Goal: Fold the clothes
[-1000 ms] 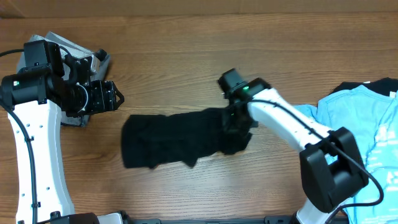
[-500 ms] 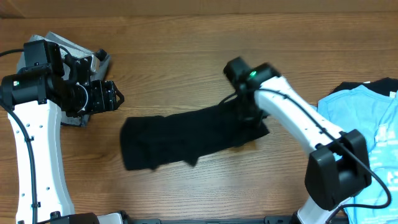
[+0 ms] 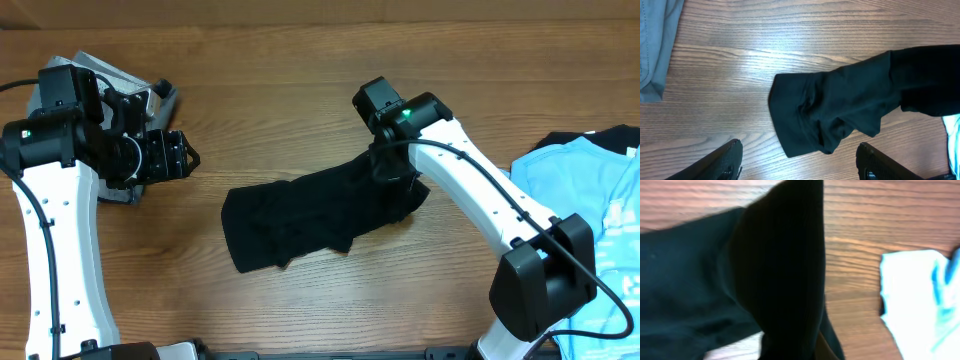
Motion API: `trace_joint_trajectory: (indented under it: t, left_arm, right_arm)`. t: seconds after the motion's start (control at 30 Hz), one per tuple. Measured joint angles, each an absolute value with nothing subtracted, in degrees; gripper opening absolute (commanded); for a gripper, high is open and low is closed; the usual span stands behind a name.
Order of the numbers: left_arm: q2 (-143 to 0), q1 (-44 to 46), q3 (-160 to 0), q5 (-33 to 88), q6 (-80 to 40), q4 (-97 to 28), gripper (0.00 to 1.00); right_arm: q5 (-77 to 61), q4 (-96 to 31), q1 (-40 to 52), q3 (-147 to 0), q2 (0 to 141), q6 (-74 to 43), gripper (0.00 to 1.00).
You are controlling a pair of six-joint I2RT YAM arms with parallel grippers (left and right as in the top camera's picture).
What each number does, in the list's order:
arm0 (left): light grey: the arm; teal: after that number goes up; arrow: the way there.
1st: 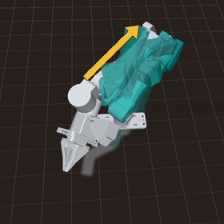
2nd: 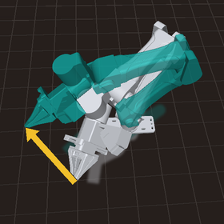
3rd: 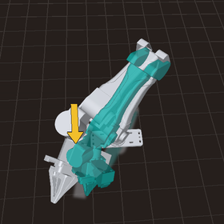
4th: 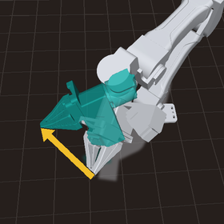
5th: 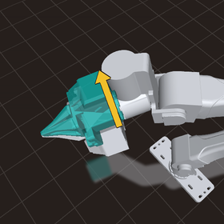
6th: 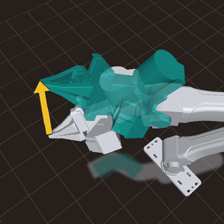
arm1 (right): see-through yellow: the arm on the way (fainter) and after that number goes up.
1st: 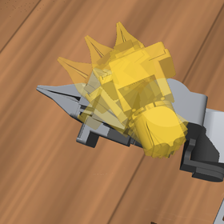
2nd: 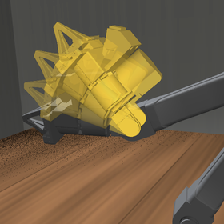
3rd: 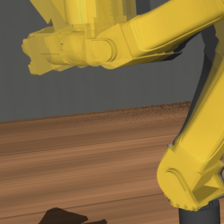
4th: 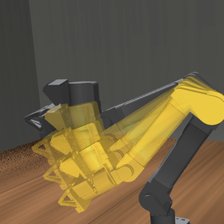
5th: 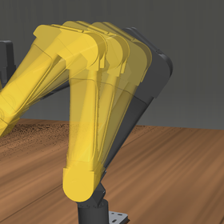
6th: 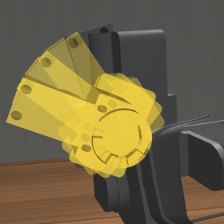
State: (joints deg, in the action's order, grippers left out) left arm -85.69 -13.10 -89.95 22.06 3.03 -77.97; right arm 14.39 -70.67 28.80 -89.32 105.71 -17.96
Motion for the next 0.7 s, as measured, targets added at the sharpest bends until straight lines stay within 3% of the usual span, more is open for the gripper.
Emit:
trace_joint_trajectory:
  t: [0.43,0.7]
  left_arm:
    - [-85.7,-13.1,-90.0,22.1,3.0,-78.3,0.75]
    - [-85.7,-13.1,-90.0,22.1,3.0,-78.2,0.76]
  right_arm:
    - [8.0,-63.6,37.8,-86.9,106.0,-18.3,0.11]
    - [3.1,-63.0,40.7,-84.7,107.0,-19.8,0.38]
